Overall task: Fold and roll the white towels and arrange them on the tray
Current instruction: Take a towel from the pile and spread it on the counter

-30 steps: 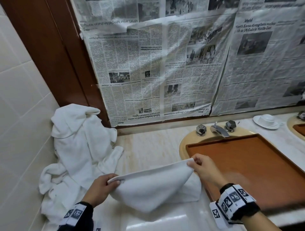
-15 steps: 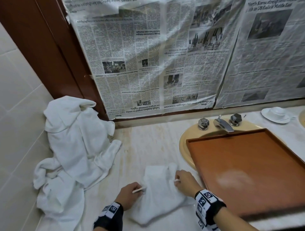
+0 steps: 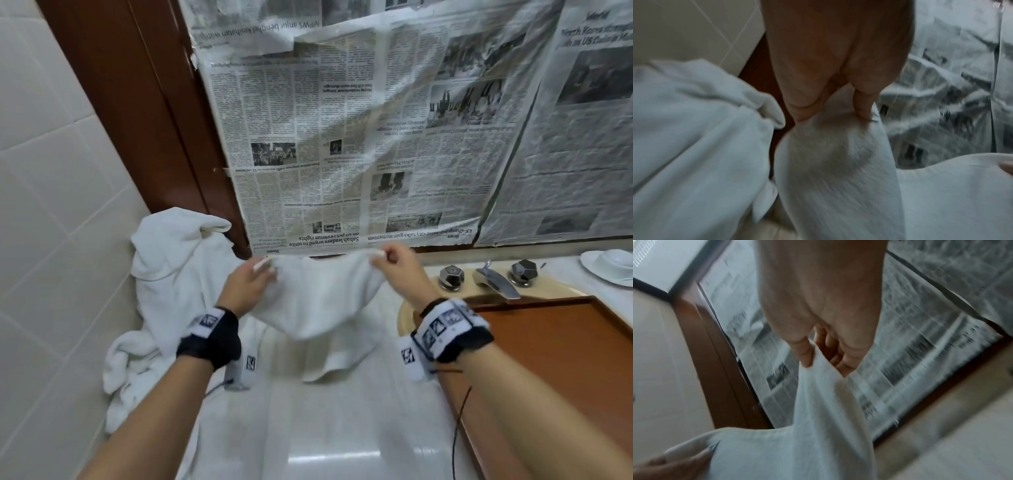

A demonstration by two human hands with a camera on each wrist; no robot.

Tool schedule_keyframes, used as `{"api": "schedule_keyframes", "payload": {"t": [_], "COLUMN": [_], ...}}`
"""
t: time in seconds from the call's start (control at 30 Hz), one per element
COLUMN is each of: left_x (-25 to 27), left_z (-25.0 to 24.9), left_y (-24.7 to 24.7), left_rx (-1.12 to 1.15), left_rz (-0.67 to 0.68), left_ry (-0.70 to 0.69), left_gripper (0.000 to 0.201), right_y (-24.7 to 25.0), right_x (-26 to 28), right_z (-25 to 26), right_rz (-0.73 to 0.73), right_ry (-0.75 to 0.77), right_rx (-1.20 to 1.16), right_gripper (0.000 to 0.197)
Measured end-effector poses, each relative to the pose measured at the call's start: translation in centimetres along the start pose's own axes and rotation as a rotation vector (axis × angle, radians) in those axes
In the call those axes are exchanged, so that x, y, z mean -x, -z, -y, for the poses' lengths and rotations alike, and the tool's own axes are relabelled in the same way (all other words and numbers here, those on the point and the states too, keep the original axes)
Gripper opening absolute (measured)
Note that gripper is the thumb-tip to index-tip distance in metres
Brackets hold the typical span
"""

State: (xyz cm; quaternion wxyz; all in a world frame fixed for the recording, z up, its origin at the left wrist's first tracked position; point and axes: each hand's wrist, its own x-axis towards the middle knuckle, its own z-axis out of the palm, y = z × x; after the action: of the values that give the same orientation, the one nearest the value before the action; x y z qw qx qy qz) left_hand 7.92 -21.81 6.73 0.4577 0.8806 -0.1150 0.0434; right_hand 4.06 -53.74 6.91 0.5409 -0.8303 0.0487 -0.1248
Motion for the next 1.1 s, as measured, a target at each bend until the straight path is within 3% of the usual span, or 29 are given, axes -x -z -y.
{"api": "schedule_keyframes", "payload": {"t": [0.17, 0.4, 0.57, 0.73, 0.97, 1.1], "left_x": [-1.1, 5.6, 10.5, 13.1, 16.2, 17.5], "left_z": [-3.0, -0.3, -0.6, 1.3, 11.0, 11.7], "left_y": [5.0, 5.4, 6.3, 4.0, -3.4, -6.0], "left_rx": [0.146, 0.127, 0.176, 0.272, 0.036, -0.059], "left_rz": [-0.125, 0.059, 0.066, 0.067, 0.145, 0.171], "left_ry": [-0.175, -0.116, -0.084, 0.088, 0.459, 0.511], "left_gripper": [0.019, 0.027, 0.033, 0.038, 0.051, 0.041], "right_y": [5.4, 6.5, 7.3, 5.4, -1.0, -3.7], "right_x": [-1.2, 4.7, 8.3, 9.3, 12.5, 14.4], "right_z": [4.9, 2.4, 3.1, 0.2, -10.9, -13.7], "right_rz": [-0.142, 0.033, 0.112, 0.139, 0.249, 0.250], "right_ry": [0.121, 0.114, 0.161, 0.091, -0.236, -0.330], "right_rx": [-0.151, -0.098, -0.114, -0.135, 0.159, 0.247], "right_gripper": [0.014, 0.011, 0.012, 0.008, 0.010, 0.006]}}
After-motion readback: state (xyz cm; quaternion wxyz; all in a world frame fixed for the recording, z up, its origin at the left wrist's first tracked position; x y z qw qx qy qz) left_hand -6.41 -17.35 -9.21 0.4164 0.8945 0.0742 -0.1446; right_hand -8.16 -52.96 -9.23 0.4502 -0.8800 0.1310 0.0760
